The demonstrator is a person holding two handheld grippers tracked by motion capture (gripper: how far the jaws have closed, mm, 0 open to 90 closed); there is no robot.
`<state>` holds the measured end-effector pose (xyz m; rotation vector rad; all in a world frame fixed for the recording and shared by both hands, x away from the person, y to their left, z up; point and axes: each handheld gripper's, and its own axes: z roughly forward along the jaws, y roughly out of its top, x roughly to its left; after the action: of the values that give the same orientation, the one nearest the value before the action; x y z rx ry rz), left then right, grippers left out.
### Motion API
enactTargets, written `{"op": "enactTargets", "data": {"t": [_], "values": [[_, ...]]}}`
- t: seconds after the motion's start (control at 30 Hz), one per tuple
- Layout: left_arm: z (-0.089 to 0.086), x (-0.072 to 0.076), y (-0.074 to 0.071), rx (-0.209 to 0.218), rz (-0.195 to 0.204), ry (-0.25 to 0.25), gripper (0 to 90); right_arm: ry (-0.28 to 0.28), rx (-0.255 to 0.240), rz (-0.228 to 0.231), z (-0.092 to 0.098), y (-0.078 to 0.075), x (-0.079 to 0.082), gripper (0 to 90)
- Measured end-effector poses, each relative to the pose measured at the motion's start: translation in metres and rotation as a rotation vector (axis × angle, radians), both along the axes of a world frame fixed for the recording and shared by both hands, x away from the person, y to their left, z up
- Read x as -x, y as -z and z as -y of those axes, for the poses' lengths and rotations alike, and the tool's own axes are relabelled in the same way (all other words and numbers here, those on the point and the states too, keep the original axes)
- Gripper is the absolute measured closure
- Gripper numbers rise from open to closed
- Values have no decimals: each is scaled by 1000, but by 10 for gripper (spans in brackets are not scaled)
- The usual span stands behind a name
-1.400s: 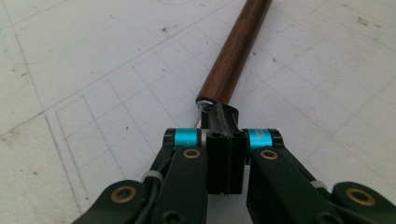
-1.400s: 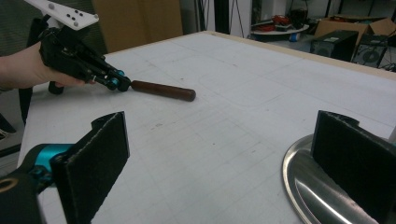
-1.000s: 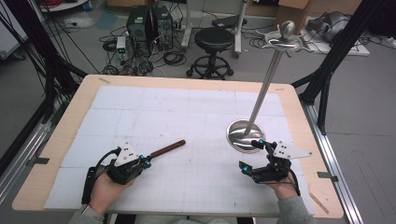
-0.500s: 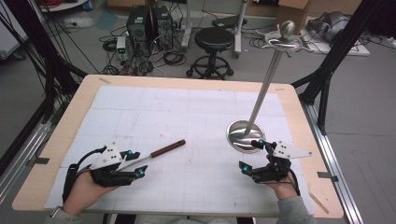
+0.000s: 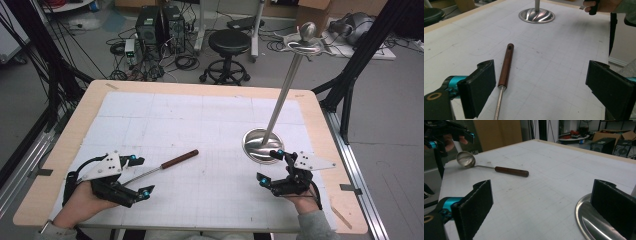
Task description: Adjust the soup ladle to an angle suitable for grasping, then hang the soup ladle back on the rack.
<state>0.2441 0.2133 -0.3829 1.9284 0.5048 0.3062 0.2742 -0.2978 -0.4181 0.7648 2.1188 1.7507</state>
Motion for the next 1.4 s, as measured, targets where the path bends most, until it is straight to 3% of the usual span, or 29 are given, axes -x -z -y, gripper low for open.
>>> {"op": "enactTargets", "data": {"t": [0.33,0.47,0.6,0.83,0.93,1.0,1.07,1.1,1.23,1.3,1.4], "values": [[-1,-2,5,-14,1,-26,102,-8,7,-2,-1,0,2,35],[2,-6,4,-27,-26,-23,105,-3,-3,1,1,0,2,35],[0,-11,0,-8,-54,-22,106,1,0,-14,1,1,-2,35],[-4,-17,-4,-15,-63,-44,122,-4,5,-17,-2,2,-4,35],[-5,-22,-4,-47,-71,-48,133,-4,-3,-19,-1,1,-3,35],[-6,-30,-5,-77,-118,-56,145,-6,-5,-13,-1,1,-5,35],[-6,-32,-5,-85,-126,-54,150,-6,-5,-22,-1,2,-7,35],[-6,-36,-6,-121,-130,-61,150,-6,-2,-32,-1,3,-7,35],[-6,-46,-7,-170,-158,-61,151,-9,-4,-28,0,2,-7,35],[-6,-49,-8,-222,-159,-33,158,-2,-2,-21,0,2,-6,35],[-5,-51,-8,-239,-185,-20,178,-2,-9,-19,0,1,-4,35]]}}
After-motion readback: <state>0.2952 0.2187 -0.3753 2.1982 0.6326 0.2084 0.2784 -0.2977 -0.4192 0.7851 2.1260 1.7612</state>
